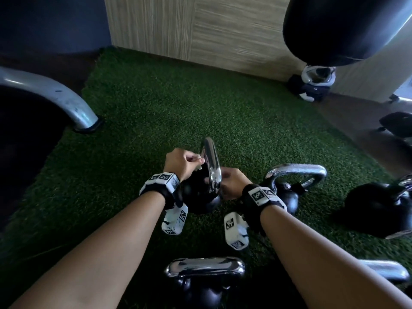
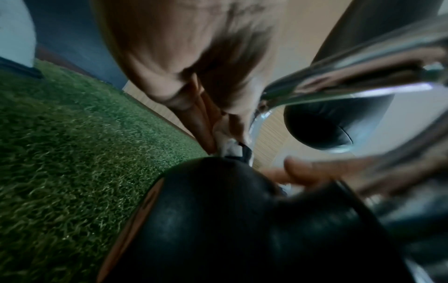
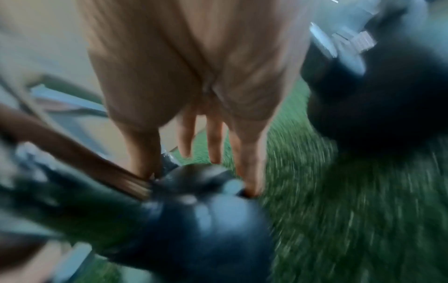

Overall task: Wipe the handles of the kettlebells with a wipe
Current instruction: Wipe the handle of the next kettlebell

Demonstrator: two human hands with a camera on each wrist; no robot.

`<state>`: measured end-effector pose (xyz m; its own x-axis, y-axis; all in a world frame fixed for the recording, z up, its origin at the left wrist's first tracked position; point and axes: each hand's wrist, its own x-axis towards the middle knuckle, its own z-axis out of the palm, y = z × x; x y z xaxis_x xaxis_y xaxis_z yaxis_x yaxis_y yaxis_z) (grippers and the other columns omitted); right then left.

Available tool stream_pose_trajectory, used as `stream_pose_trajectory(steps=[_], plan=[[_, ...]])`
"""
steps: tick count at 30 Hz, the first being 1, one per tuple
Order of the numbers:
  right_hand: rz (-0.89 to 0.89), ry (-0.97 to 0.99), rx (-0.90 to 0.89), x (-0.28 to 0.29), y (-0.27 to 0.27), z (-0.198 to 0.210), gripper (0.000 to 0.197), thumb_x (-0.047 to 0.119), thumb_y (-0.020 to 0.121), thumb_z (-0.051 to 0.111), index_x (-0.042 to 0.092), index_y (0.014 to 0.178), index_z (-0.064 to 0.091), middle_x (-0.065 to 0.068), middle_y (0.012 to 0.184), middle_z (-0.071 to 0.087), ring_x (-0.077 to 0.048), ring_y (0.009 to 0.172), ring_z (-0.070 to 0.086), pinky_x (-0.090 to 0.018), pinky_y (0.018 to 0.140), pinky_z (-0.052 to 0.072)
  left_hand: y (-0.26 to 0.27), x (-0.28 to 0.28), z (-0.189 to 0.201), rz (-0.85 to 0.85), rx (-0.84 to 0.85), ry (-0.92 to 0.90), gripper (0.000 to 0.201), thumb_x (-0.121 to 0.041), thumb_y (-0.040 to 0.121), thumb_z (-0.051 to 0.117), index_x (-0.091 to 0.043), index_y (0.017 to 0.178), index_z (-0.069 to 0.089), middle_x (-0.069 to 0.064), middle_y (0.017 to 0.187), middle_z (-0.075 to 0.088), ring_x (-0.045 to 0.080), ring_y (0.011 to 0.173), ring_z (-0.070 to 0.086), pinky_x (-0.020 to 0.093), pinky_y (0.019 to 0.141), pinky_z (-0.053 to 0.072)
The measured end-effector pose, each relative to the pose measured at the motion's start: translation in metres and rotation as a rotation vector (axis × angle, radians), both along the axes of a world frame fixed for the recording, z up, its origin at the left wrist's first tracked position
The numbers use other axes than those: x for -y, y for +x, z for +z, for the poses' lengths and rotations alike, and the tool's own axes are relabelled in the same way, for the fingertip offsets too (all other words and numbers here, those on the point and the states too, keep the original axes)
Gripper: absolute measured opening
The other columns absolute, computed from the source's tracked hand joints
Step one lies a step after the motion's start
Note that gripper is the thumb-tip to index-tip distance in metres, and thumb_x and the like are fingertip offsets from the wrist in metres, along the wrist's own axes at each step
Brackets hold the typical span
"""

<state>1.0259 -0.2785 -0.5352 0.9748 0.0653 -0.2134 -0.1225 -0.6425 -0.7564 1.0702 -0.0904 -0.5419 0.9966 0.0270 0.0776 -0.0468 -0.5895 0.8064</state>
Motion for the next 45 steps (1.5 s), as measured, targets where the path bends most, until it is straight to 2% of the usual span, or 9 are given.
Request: stream_pose_trajectory(steps=[2, 6, 13, 18, 23, 28, 38, 42, 45], plan=[[-0.004, 0.069, -0.035, -0.003, 0.008, -0.017, 0.021, 0.048, 0.058, 0.083, 0.04, 0.078, 0.079, 0.004, 0.074, 0.075, -0.018, 0.074, 0.069, -0.043, 0.078, 0.059, 0.002, -0.008, -0.003, -0.068, -0.078, -0.128, 0.023, -0.032, 0.093, 0.075, -0.019, 0.111, 0.081, 0.0, 0.106, 0.081, 0.011, 0.1, 0.074, 0.025, 0.095, 0.055], [-0.064, 0.128, -0.068, -0.003, 0.012, -0.025, 0.012, 0.036, 0.067, 0.088, 0.043, 0.07, 0.078, 0.007, 0.063, 0.072, -0.011, 0.06, 0.064, -0.03, 0.058, 0.054, 0.001, -0.012, -0.006, -0.144, -0.118, -0.261, 0.024, -0.01, 0.095, 0.072, -0.01, 0.119, 0.077, 0.006, 0.11, 0.08, 0.013, 0.106, 0.073, 0.039, 0.106, 0.055], [-0.135, 0.156, -0.086, -0.002, 0.014, -0.038, 0.024, 0.043, 0.066, 0.085, 0.048, 0.088, 0.078, 0.005, 0.068, 0.073, -0.014, 0.06, 0.065, -0.028, 0.056, 0.047, -0.002, 0.013, 0.009, 0.08, 0.086, -0.156, 0.024, -0.02, 0.097, 0.068, -0.017, 0.118, 0.079, 0.001, 0.114, 0.079, 0.014, 0.114, 0.071, 0.026, 0.109, 0.048], [-0.16, 0.135, -0.086, -0.003, 0.016, -0.043, 0.032, 0.047, 0.065, 0.088, 0.045, 0.096, 0.078, 0.006, 0.07, 0.074, -0.012, 0.058, 0.066, -0.024, 0.051, 0.046, 0.008, 0.011, 0.016, 0.084, -0.027, -0.245, 0.016, -0.02, 0.091, 0.073, -0.022, 0.104, 0.082, 0.0, 0.097, 0.082, 0.017, 0.098, 0.076, 0.035, 0.099, 0.057], [-0.171, 0.126, -0.08, -0.003, 0.018, -0.05, 0.04, 0.053, 0.058, 0.089, 0.046, 0.096, 0.078, 0.001, 0.082, 0.079, -0.023, 0.079, 0.077, -0.04, 0.076, 0.064, -0.002, 0.012, 0.029, 0.039, 0.07, -0.487, 0.035, 0.008, 0.087, 0.068, -0.015, 0.11, 0.081, -0.001, 0.11, 0.08, 0.011, 0.101, 0.076, 0.038, 0.093, 0.063], [-0.152, 0.128, -0.054, -0.002, 0.019, -0.054, 0.034, 0.053, 0.057, 0.089, 0.05, 0.089, 0.077, -0.001, 0.085, 0.079, -0.026, 0.084, 0.078, -0.052, 0.082, 0.064, -0.013, 0.005, 0.034, 0.004, 0.066, -0.57, 0.02, -0.005, 0.091, 0.076, -0.015, 0.108, 0.082, -0.002, 0.106, 0.081, 0.012, 0.095, 0.078, 0.04, 0.09, 0.063], [-0.16, 0.111, -0.013, -0.006, 0.004, -0.032, 0.017, 0.052, 0.057, 0.086, 0.049, 0.068, 0.074, 0.004, 0.07, 0.074, -0.022, 0.07, 0.071, -0.04, 0.07, 0.06, -0.043, -0.015, 0.047, -0.222, -0.065, -0.555, 0.021, -0.004, 0.085, 0.081, -0.015, 0.103, 0.081, 0.0, 0.102, 0.081, 0.016, 0.103, 0.076, 0.018, 0.091, 0.058], [-0.151, 0.113, -0.027, -0.007, -0.002, -0.022, 0.003, 0.047, 0.053, 0.071, 0.046, 0.055, 0.069, 0.011, 0.05, 0.063, -0.015, 0.059, 0.062, -0.033, 0.064, 0.052, -0.062, -0.023, 0.043, -0.345, -0.105, -0.563, 0.022, -0.006, 0.079, 0.086, -0.014, 0.1, 0.082, 0.005, 0.099, 0.082, 0.02, 0.098, 0.078, 0.028, 0.091, 0.061], [-0.154, 0.103, -0.032, -0.008, 0.0, -0.019, 0.018, 0.057, 0.041, 0.067, 0.044, 0.053, 0.069, 0.007, 0.055, 0.064, -0.017, 0.062, 0.063, -0.034, 0.063, 0.053, -0.072, -0.024, 0.045, -0.336, -0.021, -0.491, 0.02, -0.01, 0.078, 0.088, -0.016, 0.097, 0.083, -0.002, 0.095, 0.082, 0.011, 0.093, 0.078, 0.018, 0.086, 0.059]])
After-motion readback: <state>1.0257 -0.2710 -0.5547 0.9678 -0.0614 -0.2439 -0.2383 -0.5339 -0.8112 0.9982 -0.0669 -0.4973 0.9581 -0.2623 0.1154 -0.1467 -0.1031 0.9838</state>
